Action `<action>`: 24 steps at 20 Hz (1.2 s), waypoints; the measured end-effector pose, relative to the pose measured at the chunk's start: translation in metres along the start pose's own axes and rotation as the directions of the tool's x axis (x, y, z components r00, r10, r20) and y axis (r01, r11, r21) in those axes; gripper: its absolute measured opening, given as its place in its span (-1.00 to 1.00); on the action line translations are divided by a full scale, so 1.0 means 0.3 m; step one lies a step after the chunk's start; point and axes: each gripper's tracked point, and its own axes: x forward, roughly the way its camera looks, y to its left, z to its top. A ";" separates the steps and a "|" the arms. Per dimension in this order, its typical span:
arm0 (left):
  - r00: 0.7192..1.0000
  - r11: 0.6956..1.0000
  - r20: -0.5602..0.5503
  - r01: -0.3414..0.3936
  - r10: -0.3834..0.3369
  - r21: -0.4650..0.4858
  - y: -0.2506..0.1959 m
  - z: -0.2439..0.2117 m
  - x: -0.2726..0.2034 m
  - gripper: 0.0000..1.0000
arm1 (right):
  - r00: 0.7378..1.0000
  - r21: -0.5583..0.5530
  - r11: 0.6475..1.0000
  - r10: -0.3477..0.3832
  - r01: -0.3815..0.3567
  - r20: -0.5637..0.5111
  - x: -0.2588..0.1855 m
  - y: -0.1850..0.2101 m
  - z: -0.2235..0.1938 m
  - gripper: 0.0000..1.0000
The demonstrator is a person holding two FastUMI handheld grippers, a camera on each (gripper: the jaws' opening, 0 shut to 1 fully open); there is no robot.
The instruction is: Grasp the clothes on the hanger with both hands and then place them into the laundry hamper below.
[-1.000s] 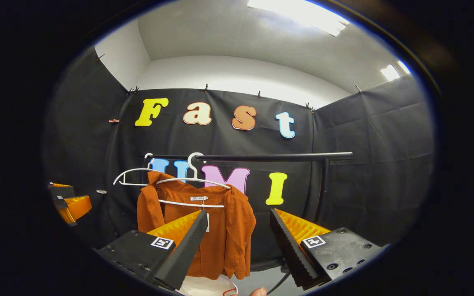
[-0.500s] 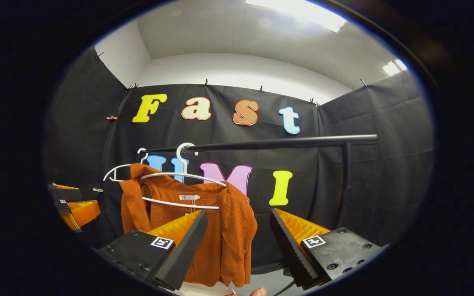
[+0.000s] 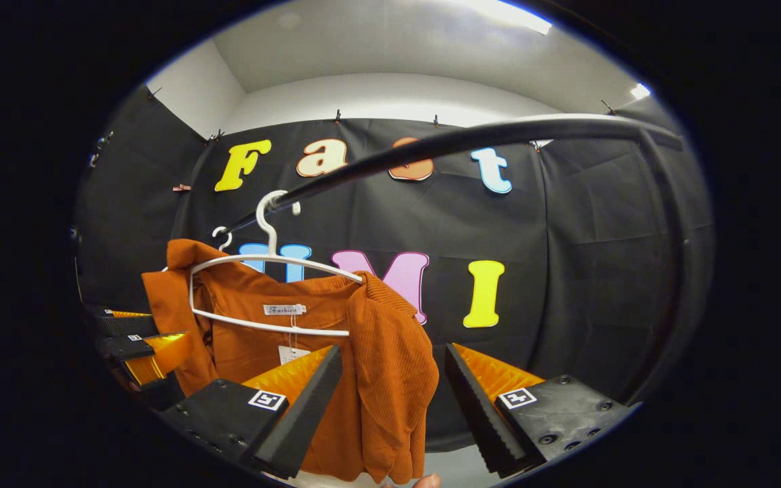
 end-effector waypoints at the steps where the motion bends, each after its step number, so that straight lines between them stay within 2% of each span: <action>1: 1.000 1.000 -0.001 -0.007 0.007 0.002 0.004 -0.010 0.034 0.89 | 1.000 0.001 1.000 0.005 -0.005 -0.004 0.029 -0.005 -0.015 0.95; 3: 1.000 1.000 0.007 -0.025 0.025 0.015 0.015 -0.022 0.085 0.83 | 1.000 0.006 1.000 0.009 -0.009 -0.013 0.081 -0.019 -0.046 0.95; 6: 0.997 0.996 -0.002 -0.081 0.081 0.024 0.067 -0.030 0.131 -0.16 | 0.999 0.019 1.000 0.025 -0.024 -0.021 0.146 -0.025 -0.075 0.95; 8: 0.997 0.997 -0.018 -0.077 0.076 -0.020 0.060 -0.033 0.142 -0.82 | 0.999 0.017 0.999 0.039 -0.039 -0.018 0.183 -0.017 -0.082 0.95; 10: 0.997 0.996 -0.030 -0.078 0.076 -0.045 0.066 -0.038 0.146 -0.85 | 0.999 0.016 0.999 0.044 -0.044 -0.018 0.206 -0.024 -0.096 0.94; 14: 0.998 0.999 -0.047 -0.043 0.042 -0.026 0.051 -0.058 0.156 -0.86 | 0.997 0.029 0.997 0.072 -0.071 -0.035 0.277 0.009 -0.142 0.97; 17: 0.998 0.999 -0.054 -0.043 0.042 -0.002 0.058 -0.070 0.158 -0.86 | 0.992 0.062 0.991 0.122 -0.120 -0.039 0.294 0.061 -0.163 -0.17; 18: 0.997 0.999 -0.056 -0.045 0.045 0.001 0.061 -0.072 0.159 -0.86 | 0.992 0.093 0.989 0.117 -0.112 -0.046 0.296 0.052 -0.163 -0.36; 19: 0.998 0.999 -0.056 -0.042 0.042 0.002 0.059 -0.077 0.159 -0.86 | 0.990 0.152 0.981 0.129 -0.120 -0.049 0.294 0.053 -0.158 -0.80; 21: 0.997 0.999 -0.061 -0.037 0.037 0.006 0.059 -0.077 0.165 -0.86 | 0.979 0.306 0.941 0.180 -0.142 -0.100 0.296 0.075 -0.171 -0.77; 22: 0.997 0.999 -0.064 -0.038 0.039 0.007 0.063 -0.077 0.164 -0.87 | 0.969 0.377 0.915 0.209 -0.146 -0.131 0.318 0.091 -0.200 -0.92; 24: 0.997 0.999 -0.068 -0.036 0.036 -0.001 0.072 -0.073 0.173 -0.86 | 0.952 0.481 0.864 0.256 -0.149 -0.166 0.316 0.094 -0.198 -0.92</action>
